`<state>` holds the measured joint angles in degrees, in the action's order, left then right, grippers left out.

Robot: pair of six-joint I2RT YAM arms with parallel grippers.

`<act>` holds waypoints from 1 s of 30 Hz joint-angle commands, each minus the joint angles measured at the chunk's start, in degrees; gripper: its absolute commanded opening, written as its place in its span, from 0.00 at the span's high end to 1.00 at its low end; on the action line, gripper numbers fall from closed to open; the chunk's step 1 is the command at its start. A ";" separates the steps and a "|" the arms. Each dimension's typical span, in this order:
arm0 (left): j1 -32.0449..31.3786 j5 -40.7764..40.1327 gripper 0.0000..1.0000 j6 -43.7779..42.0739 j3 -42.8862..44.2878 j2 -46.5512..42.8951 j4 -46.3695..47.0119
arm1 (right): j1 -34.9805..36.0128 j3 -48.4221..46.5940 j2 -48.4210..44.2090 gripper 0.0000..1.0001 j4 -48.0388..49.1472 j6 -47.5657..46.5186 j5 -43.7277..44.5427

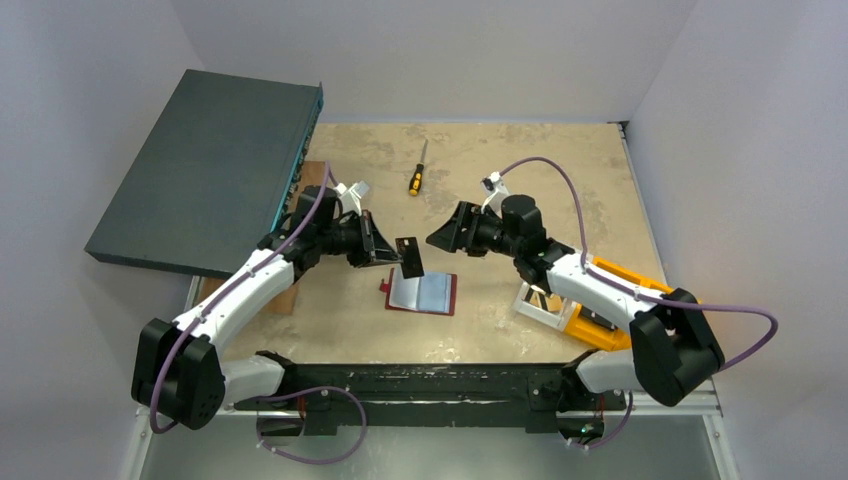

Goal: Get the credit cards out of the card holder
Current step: Place the credit card in the storage box.

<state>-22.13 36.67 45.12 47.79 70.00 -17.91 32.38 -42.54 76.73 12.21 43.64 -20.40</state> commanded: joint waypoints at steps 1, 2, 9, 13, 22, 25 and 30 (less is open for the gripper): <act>3.23 9.93 1.00 5.72 1.60 -2.33 9.04 | -0.68 1.14 -2.57 0.25 12.97 3.15 -11.92; 3.54 10.92 1.00 7.05 1.47 -2.35 11.12 | -0.99 1.39 -2.71 0.25 14.68 3.95 -12.90; 3.85 14.29 1.00 10.77 1.24 -1.79 16.99 | -2.10 2.11 -1.55 0.34 21.31 8.10 -19.24; 3.85 15.12 1.00 11.51 0.97 -1.43 19.56 | -2.29 2.45 -1.03 0.45 24.65 10.74 -21.12; 3.85 16.85 1.00 12.01 0.65 -0.76 21.16 | -2.31 2.86 0.34 0.70 27.51 13.20 -23.75; 3.85 16.95 1.00 11.48 0.72 -0.52 20.55 | -2.27 2.93 0.35 0.91 27.33 13.36 -23.84; 3.77 16.80 0.93 8.98 1.46 -0.30 18.06 | -2.26 2.82 -0.48 1.00 24.22 12.16 -22.69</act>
<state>-20.99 51.16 55.90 47.79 69.56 -0.69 30.20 -39.86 77.17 37.98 57.19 -43.53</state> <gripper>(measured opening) 0.008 0.008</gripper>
